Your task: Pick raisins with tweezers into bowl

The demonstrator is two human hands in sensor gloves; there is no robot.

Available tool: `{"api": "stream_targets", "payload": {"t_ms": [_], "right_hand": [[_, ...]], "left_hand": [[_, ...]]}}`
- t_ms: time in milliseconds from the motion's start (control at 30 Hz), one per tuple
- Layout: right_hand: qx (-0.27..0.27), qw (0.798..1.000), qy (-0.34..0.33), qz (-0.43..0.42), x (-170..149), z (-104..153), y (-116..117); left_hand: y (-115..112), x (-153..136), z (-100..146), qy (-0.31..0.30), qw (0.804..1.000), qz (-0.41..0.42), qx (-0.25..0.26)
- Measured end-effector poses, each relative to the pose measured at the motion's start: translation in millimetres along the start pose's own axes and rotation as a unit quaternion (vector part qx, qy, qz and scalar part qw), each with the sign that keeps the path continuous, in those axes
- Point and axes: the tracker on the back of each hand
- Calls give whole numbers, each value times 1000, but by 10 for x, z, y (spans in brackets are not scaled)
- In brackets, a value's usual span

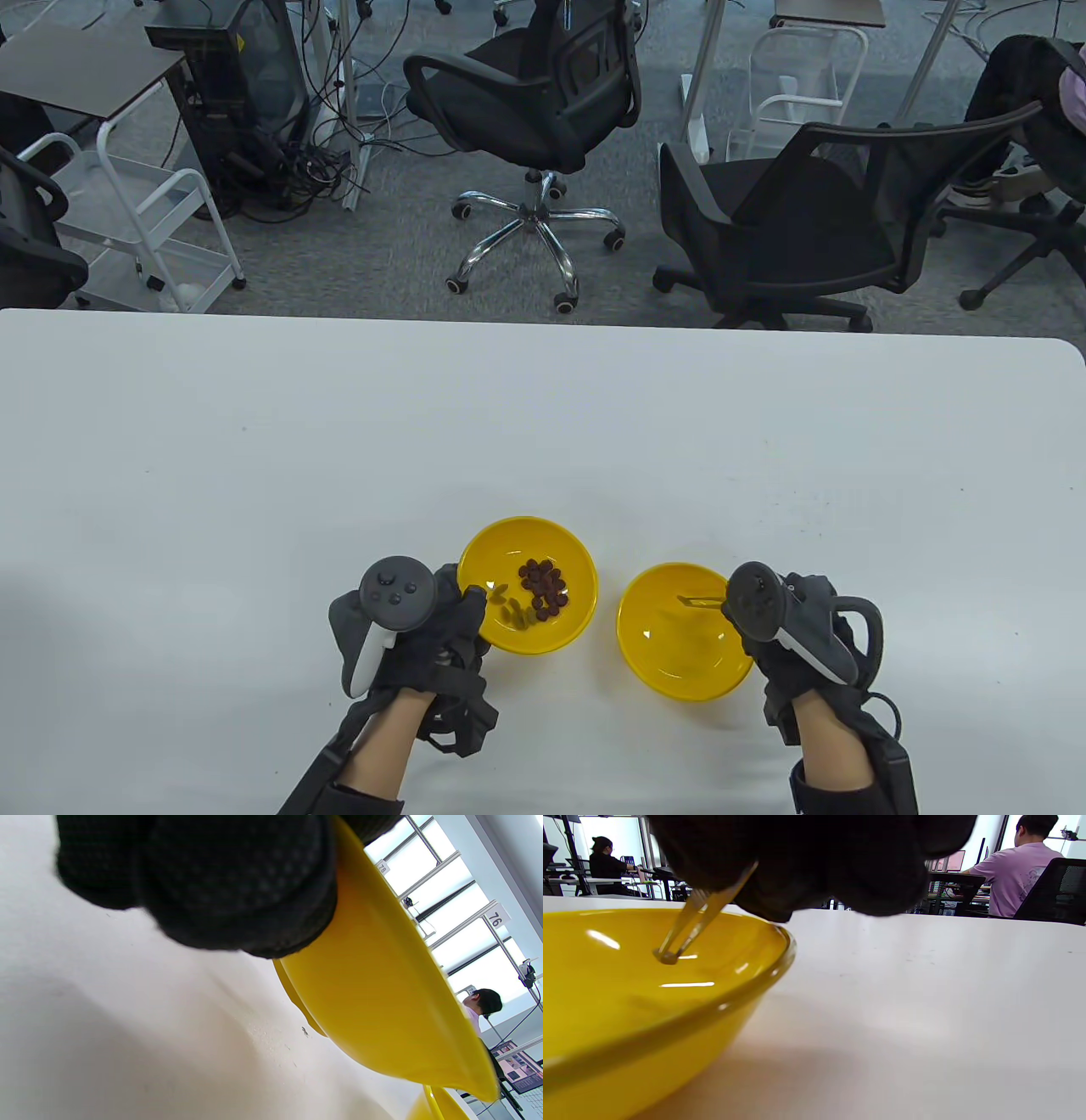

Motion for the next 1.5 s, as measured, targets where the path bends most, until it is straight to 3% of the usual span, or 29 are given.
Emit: {"api": "stream_targets", "payload": {"t_ms": [433, 667, 800, 1033, 1267, 1500], "right_hand": [[-15, 999, -10, 28, 86, 34, -9], [-53, 999, -8, -2, 65, 71, -94], [-91, 994, -22, -60, 126, 101, -151], [-136, 972, -86, -170, 505, 184, -211], [-137, 969, -158, -131, 994, 257, -197], [-118, 974, -178, -78, 1271, 277, -137]], "left_hand": [[11, -9, 2, 2, 1000, 2, 2], [10, -7, 3, 0, 1000, 2, 2], [12, -3, 3, -2, 1000, 4, 2], [4, 8, 5, -10, 1000, 5, 1], [-21, 35, 18, -18, 1000, 7, 0], [-36, 57, 26, -24, 1000, 8, 0]]}}
Point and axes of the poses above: the tracker on the back of each hand, its own x axis roughly to the thumb side, its own z axis roughly from the fingertips to the wrist, y = z × x, and after that the axes turned 4 degrees about -x, right-handed
